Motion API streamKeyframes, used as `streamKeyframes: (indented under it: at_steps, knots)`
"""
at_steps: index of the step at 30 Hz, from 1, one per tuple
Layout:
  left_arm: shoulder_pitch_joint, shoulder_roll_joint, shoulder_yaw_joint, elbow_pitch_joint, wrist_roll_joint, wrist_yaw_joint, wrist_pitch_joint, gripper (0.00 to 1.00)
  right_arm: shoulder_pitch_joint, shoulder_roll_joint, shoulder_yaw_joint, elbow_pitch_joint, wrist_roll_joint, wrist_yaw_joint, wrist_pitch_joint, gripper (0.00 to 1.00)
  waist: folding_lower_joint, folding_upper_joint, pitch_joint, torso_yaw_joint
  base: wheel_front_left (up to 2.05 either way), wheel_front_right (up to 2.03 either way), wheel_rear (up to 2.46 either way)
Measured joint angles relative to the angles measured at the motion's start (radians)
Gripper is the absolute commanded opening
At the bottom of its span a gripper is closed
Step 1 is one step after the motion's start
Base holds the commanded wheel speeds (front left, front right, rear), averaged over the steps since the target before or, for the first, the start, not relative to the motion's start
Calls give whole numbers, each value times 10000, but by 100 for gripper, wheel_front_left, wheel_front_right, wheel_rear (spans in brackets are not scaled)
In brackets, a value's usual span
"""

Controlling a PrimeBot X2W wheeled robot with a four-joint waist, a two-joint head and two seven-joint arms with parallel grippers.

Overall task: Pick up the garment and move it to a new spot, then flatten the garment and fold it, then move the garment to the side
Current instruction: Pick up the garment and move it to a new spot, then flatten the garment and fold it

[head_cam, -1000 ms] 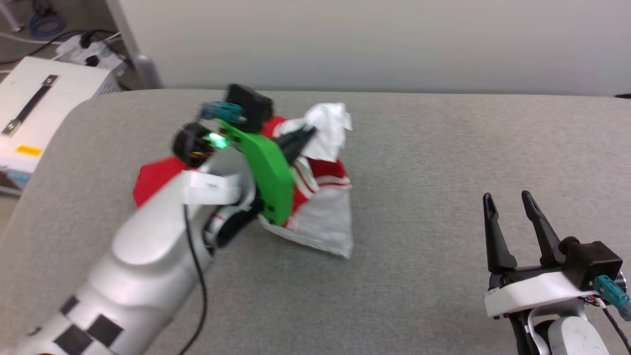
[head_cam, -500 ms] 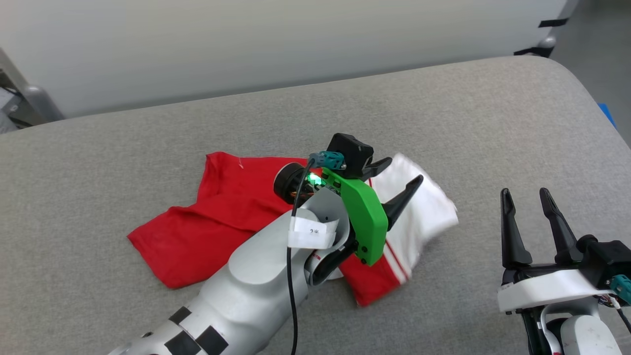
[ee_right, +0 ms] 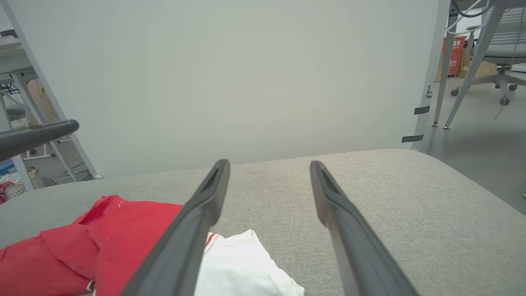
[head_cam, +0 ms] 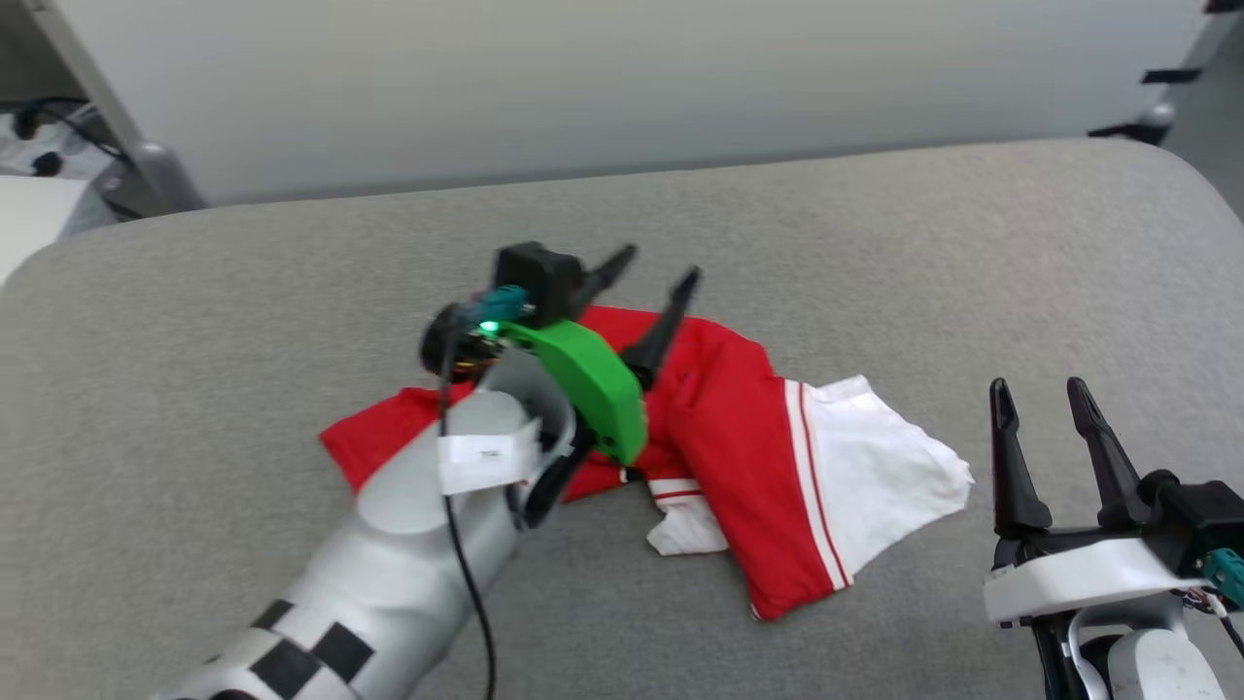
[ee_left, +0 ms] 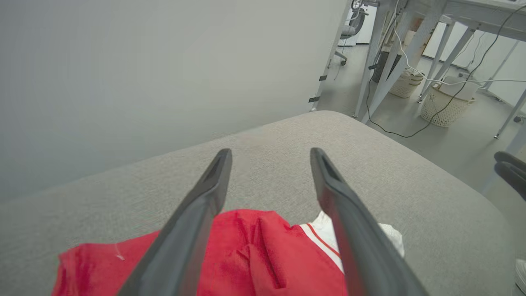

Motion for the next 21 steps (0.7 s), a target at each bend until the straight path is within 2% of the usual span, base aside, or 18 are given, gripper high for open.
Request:
streamKeyframes:
  at_steps: [5,11,15,21]
  knots:
    - [533,1070,915,-828,36,433,-259,100,263,-2,-65,-48,-173,0,0,100,0,0,-376,722,0,0,0]
    - [2250,2186,2349,-2922,389,1095,-268,100,553,-42,82,-148,-259,0,35,100,0,0,-803,1551,0,0,0]
    - [3990,2439,3271,-4146,727,1522,-268,100,744,-115,253,-234,-240,0,167,100,0,0,-1027,1950,0,0,0]
    - [6488,2328,4205,-5530,1494,1724,-268,100,949,-194,376,-334,-194,0,359,100,0,0,-1226,2426,0,0,0]
